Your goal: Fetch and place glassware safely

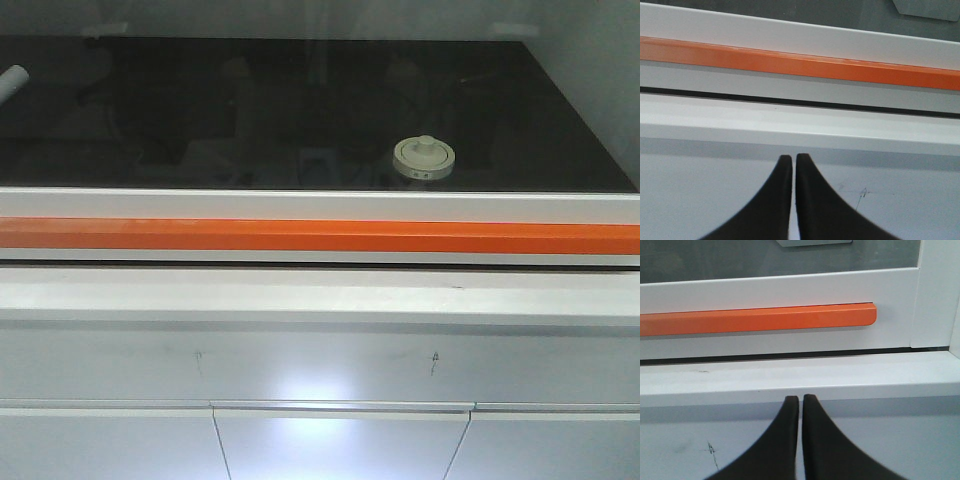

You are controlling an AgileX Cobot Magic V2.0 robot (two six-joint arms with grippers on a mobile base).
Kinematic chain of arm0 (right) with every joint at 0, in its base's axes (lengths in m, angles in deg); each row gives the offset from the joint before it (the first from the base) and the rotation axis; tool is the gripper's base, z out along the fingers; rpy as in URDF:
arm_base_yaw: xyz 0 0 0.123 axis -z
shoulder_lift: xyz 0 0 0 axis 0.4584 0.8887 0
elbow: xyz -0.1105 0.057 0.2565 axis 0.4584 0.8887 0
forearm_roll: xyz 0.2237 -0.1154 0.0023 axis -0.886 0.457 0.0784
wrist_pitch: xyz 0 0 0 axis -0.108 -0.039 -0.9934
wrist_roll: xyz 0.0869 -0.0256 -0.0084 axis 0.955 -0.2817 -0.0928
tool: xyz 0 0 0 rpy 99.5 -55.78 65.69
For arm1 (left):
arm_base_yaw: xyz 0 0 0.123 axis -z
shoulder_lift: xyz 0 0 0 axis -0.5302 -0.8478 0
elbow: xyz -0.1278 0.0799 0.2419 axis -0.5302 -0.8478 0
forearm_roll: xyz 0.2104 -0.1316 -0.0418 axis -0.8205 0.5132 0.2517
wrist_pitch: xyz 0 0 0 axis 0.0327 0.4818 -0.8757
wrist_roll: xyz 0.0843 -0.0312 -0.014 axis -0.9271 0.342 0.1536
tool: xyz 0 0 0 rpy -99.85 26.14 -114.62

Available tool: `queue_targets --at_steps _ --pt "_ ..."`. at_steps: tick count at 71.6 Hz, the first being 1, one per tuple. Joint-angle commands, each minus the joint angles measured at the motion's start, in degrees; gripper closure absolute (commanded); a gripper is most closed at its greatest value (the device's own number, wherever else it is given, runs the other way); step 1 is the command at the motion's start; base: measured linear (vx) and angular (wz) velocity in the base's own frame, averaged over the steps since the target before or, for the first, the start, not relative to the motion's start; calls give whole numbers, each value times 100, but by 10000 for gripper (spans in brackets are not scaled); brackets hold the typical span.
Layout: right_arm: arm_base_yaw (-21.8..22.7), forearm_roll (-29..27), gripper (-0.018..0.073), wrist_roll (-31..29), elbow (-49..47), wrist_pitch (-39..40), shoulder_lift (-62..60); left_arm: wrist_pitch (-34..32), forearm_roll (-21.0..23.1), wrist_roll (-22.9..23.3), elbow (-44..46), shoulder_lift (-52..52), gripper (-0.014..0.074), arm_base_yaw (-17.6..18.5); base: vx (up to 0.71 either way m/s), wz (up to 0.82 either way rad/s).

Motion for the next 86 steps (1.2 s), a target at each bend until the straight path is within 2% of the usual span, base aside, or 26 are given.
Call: queue_targets --at_steps 1,66,80,86 --pt "-1 28 563 -59 106 404 -74 -407 41 16 -152 61 595 40 0 0" --pt "-1 28 563 -59 106 404 -74 -407 41 16 -152 61 595 40 0 0" --pt "-1 347 563 -66 106 446 -74 -467 46 29 -152 61 595 40 0 0" --pt "-1 334 563 -59 106 730 -74 -688 51 88 -152 61 595 40 0 0"
